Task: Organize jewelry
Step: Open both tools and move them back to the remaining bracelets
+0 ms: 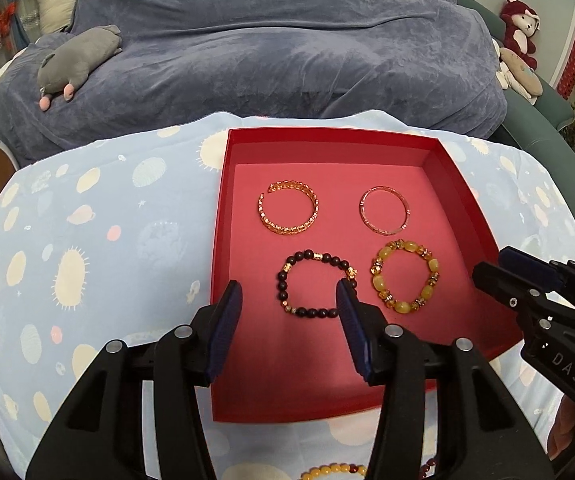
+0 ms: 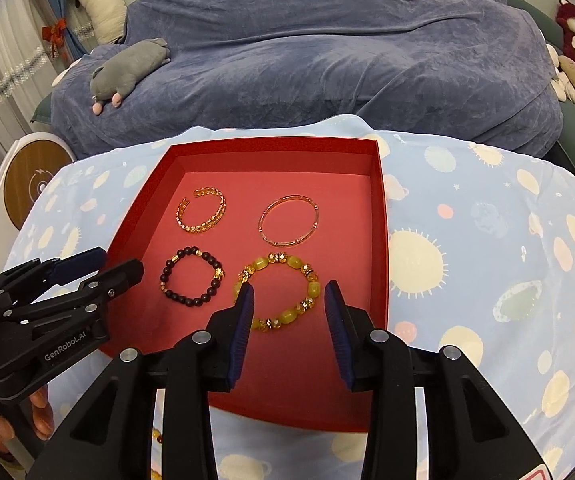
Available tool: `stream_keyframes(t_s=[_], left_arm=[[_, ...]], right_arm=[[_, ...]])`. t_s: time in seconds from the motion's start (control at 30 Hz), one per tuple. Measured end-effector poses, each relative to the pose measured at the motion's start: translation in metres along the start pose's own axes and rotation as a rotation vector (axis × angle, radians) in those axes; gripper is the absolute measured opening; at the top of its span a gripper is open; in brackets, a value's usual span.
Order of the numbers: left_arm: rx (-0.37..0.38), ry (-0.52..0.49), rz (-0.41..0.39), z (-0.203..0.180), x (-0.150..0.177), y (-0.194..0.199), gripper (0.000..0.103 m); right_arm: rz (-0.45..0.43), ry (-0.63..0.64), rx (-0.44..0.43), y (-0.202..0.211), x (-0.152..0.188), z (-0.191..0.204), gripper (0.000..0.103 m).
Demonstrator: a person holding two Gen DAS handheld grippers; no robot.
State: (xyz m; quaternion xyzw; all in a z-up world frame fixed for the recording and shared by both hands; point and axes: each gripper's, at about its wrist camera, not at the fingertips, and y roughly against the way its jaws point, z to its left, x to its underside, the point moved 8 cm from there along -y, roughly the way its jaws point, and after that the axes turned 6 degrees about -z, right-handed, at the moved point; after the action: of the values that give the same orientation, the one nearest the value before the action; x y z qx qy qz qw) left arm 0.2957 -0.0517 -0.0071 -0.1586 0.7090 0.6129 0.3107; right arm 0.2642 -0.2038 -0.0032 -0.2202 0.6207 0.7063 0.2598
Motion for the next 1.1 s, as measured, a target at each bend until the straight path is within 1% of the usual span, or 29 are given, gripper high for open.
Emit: stream_keyframes(t_s=[0.2, 0.43, 0.53, 0.83, 1.1], left_arm=[[0.003, -0.002, -0.014, -0.007, 0.016, 0.033, 0.046], [0.007, -0.023, -0.016, -0.016, 0.042, 0.065, 0.047], [0.011, -0.012, -0.007, -0.016, 0.058, 0.076, 0.046], [0.008, 0.044, 0.049, -0.009, 0.117, 0.091, 0.047], [-0.015, 0.078, 0.095, 0.000, 0.161, 0.094, 0.047]], right_arm=[[-0.011, -0.013, -0.006, 0.032, 0.020, 0.006, 0.036], [-0.004, -0.034, 0.005, 0.063, 0.056, 0.004, 0.036], [0.007, -0.051, 0.015, 0.074, 0.075, -0.001, 0.036], [0.058, -0.068, 0.040, 0.091, 0.134, -0.008, 0.036], [0.107, -0.070, 0.051, 0.092, 0.177, -0.008, 0.036]])
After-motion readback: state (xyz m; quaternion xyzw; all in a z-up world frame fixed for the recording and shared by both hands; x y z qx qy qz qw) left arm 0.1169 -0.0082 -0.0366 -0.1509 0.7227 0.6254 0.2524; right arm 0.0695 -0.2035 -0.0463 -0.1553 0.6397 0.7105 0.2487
